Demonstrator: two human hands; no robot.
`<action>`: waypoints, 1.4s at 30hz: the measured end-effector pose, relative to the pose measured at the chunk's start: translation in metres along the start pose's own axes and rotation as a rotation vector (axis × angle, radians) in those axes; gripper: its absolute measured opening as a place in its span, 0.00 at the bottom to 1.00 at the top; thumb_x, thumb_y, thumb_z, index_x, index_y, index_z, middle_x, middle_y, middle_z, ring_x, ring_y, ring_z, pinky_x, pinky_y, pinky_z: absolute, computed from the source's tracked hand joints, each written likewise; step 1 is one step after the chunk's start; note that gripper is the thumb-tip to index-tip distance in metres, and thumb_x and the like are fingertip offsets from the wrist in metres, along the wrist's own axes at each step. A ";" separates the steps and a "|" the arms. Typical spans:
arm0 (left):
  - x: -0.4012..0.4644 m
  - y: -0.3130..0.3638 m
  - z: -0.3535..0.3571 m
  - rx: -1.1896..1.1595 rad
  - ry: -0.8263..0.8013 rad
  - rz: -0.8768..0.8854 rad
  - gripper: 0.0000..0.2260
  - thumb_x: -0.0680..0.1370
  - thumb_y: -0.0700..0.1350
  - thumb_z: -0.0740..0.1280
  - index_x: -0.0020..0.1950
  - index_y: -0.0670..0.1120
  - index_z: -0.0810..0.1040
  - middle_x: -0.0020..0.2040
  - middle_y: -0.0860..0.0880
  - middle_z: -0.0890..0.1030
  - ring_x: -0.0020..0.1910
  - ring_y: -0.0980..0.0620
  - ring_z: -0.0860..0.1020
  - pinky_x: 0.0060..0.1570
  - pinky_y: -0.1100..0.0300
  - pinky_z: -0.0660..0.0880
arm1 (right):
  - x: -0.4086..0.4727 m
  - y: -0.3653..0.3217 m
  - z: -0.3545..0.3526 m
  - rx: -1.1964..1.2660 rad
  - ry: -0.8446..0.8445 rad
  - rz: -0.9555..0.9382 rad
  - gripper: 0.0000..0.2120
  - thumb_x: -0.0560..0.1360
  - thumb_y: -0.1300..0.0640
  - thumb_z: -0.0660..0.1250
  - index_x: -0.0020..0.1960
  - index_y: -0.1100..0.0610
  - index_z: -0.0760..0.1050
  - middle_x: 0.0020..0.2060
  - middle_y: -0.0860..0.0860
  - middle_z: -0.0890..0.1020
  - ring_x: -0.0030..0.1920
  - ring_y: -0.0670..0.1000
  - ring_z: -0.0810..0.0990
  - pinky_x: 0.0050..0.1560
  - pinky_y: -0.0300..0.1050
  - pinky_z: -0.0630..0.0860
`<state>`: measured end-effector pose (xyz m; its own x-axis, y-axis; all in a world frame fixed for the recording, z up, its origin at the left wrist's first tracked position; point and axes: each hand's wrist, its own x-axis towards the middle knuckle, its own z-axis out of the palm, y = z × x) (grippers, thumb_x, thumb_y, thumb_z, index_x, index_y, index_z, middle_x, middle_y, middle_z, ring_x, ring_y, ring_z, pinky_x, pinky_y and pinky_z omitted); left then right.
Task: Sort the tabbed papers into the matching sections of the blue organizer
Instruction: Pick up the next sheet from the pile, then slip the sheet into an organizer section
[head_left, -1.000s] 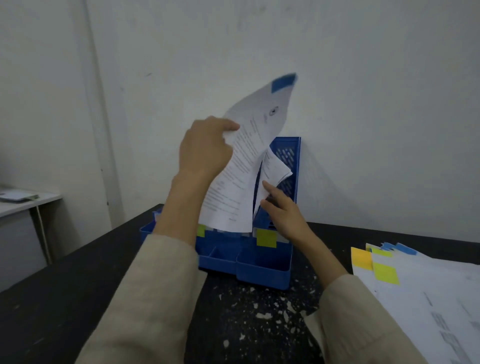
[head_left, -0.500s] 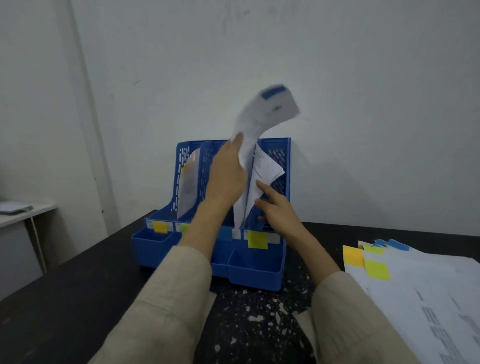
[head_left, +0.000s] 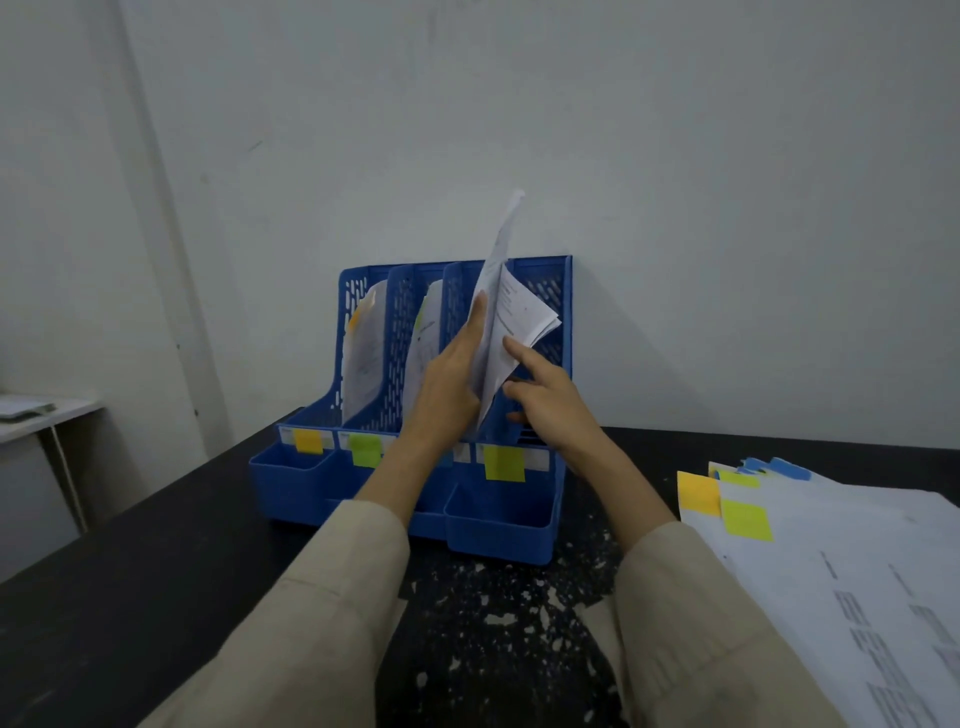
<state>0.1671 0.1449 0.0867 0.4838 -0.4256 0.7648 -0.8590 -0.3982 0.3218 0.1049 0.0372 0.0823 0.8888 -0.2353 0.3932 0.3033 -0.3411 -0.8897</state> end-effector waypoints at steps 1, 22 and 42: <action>-0.004 -0.002 0.001 -0.011 -0.035 0.005 0.36 0.75 0.28 0.62 0.76 0.44 0.48 0.49 0.33 0.77 0.44 0.39 0.77 0.45 0.67 0.68 | -0.001 0.000 0.000 0.001 -0.002 0.007 0.26 0.79 0.65 0.56 0.75 0.49 0.59 0.67 0.53 0.70 0.49 0.52 0.76 0.59 0.59 0.74; -0.026 -0.018 0.008 -0.295 -0.137 -0.311 0.17 0.83 0.46 0.52 0.35 0.44 0.65 0.31 0.48 0.68 0.31 0.53 0.66 0.35 0.56 0.62 | -0.002 0.001 0.006 -0.004 -0.016 -0.008 0.27 0.78 0.67 0.56 0.74 0.49 0.62 0.52 0.45 0.75 0.48 0.51 0.74 0.58 0.60 0.74; -0.023 -0.019 0.017 -0.075 -0.104 -0.364 0.11 0.79 0.45 0.65 0.39 0.42 0.72 0.29 0.51 0.71 0.28 0.58 0.68 0.26 0.67 0.63 | -0.008 -0.001 -0.001 -0.068 0.017 -0.169 0.20 0.74 0.73 0.55 0.55 0.51 0.59 0.64 0.55 0.74 0.59 0.51 0.74 0.43 0.45 0.72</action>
<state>0.1754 0.1483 0.0539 0.7703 -0.3488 0.5338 -0.6360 -0.4796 0.6045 0.0975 0.0380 0.0802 0.8210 -0.1840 0.5405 0.4239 -0.4376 -0.7930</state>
